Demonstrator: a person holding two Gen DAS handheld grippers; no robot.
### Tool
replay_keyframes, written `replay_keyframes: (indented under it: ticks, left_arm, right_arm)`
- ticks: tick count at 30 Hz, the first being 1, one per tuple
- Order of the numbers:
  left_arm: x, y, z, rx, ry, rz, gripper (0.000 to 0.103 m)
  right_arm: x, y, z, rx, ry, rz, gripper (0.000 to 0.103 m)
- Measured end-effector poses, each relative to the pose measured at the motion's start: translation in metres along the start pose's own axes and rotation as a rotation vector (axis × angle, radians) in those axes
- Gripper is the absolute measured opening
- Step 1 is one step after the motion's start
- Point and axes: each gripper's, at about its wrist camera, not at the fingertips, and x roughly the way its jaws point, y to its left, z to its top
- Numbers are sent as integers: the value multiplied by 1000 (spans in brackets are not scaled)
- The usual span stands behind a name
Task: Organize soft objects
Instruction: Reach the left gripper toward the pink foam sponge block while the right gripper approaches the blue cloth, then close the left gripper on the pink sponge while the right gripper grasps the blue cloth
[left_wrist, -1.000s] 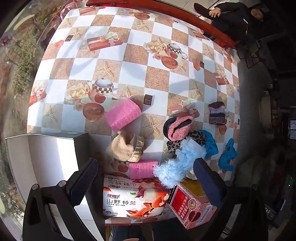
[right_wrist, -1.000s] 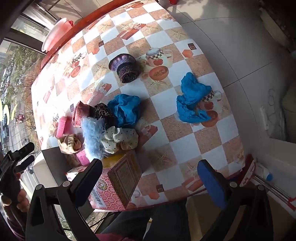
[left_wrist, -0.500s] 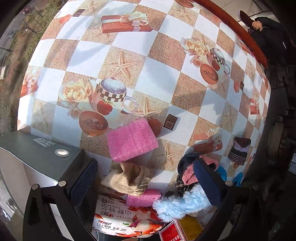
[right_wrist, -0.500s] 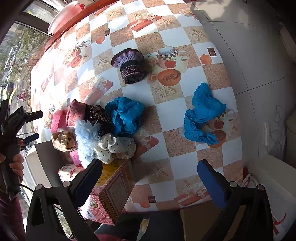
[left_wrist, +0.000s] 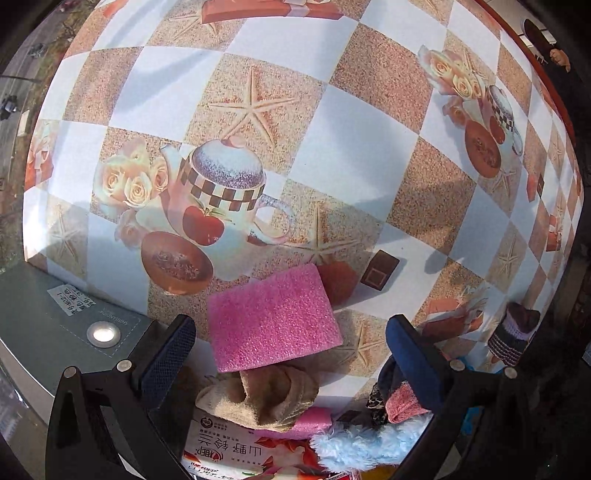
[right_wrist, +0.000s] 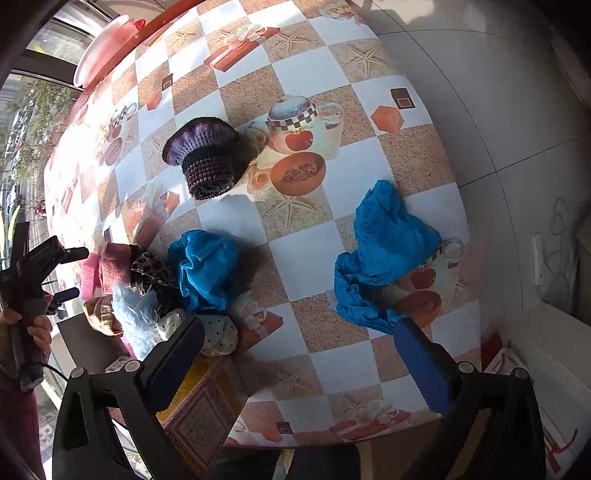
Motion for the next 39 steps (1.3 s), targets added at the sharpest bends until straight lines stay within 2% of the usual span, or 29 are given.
replay_keyframes:
  ticks: [5, 12, 15, 19, 21, 22, 23, 24, 25, 26, 28, 29, 30, 35, 39]
  left_arm:
    - [37, -21, 1, 21, -5, -21, 103]
    - [70, -29, 1, 30, -23, 31, 103]
    - [82, -28, 1, 35, -22, 63, 100]
    - [87, -23, 9, 49, -26, 138, 90]
    - [94, -22, 12, 50, -27, 126, 73]
    - [99, -20, 13, 44, -19, 108, 59]
    - [103, -18, 13, 39, -18, 93, 50]
    - [107, -18, 13, 38, -24, 81, 46]
    - [112, -18, 11, 44, -37, 68, 34]
    - [116, -19, 11, 54, -47, 62, 24]
    - [124, -20, 10, 73, -69, 61, 24]
    - [126, -17, 2, 83, -89, 63, 24]
    - [128, -16, 0, 94, -114, 70, 24]
    - [131, -17, -6, 171, -226, 136, 24]
    - [121, -28, -13, 298, -322, 218, 24]
  right_arm:
    - [10, -26, 16, 72, -16, -16, 103]
    - [49, -39, 29, 72, 8, -107, 103]
    - [67, -40, 31, 71, 22, -115, 103]
    - [85, -37, 31, 51, 36, -131, 103]
    - [88, -35, 28, 39, 36, -132, 103]
    - [88, -34, 26, 32, 34, -139, 103]
    - [88, -34, 23, 26, 29, -147, 99]
    - [88, -34, 21, 21, 31, -147, 84]
    - [87, -34, 19, 13, 24, -158, 81]
    - [86, -34, 17, 5, 16, -163, 75]
    - [78, -33, 14, -19, -12, -164, 53]
    - [75, -34, 14, -25, -19, -148, 34]
    - [74, -36, 14, -22, -17, -120, 28]
    - [64, -42, 9, 4, -38, -42, 28]
    - [48, -39, 4, -11, -58, -19, 28]
